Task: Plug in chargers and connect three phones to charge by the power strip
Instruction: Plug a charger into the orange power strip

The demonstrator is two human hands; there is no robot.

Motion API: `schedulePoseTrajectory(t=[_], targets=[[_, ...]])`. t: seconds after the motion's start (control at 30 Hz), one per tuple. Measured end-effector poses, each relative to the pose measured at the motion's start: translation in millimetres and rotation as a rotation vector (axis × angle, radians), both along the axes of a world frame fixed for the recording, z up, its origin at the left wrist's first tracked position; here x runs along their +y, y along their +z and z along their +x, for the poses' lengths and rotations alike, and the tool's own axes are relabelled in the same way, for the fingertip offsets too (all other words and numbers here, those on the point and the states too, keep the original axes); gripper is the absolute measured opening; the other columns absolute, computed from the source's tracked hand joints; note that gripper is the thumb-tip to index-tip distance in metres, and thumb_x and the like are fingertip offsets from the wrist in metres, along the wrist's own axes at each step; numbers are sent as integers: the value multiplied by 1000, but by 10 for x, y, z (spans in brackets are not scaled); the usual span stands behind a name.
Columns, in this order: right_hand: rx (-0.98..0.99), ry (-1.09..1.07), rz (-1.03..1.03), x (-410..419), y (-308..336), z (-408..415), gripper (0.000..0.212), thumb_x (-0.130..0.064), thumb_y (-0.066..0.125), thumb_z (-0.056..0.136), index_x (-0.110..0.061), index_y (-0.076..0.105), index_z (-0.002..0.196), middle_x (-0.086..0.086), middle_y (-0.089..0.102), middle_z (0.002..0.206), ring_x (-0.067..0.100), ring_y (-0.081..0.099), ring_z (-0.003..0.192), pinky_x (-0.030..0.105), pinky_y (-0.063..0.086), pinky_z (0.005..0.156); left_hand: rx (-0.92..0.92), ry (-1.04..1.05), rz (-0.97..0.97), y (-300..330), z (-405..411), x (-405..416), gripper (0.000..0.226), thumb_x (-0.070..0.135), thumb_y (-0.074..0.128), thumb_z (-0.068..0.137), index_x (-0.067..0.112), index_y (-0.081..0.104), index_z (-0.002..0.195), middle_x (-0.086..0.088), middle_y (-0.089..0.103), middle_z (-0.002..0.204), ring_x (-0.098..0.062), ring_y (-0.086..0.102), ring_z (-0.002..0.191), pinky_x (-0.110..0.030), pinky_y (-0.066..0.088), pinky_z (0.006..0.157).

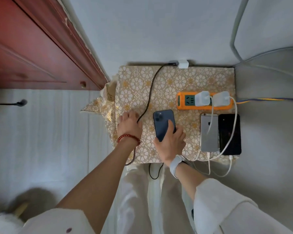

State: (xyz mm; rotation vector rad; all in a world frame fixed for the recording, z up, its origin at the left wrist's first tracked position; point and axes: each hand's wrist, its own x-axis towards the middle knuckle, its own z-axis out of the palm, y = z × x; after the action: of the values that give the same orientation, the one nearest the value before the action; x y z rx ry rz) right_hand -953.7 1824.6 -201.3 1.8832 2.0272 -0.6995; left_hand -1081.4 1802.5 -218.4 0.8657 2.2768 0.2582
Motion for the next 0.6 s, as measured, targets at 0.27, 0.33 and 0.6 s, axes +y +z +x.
schedulePoseTrajectory(t=[0.27, 0.33, 0.6], targets=[[542, -106, -142, 428, 333, -28, 49, -20, 44, 94, -11, 29, 140, 17, 45, 133, 29, 44, 122, 38, 41, 99, -166, 13, 440, 357, 88, -337, 16, 11, 48, 89, 10, 58, 102, -6, 66, 88, -19, 58, 69, -31, 50, 63], [734, -376, -411, 676, 486, -192, 36, -22, 33, 98, 0, 42, 126, 20, 59, 115, 32, 57, 108, 41, 49, 90, -155, -50, 488, 476, 136, -456, 21, 12, 47, 88, 8, 61, 102, -9, 67, 89, -25, 62, 70, -35, 53, 60], [1170, -1129, -708, 1465, 758, -551, 8, -11, 41, 95, -4, 43, 99, 10, 51, 77, 19, 53, 66, 29, 48, 60, -58, -26, 515, 751, 104, -790, 19, 5, 49, 84, 3, 64, 95, -12, 68, 83, -28, 64, 68, -35, 54, 56]])
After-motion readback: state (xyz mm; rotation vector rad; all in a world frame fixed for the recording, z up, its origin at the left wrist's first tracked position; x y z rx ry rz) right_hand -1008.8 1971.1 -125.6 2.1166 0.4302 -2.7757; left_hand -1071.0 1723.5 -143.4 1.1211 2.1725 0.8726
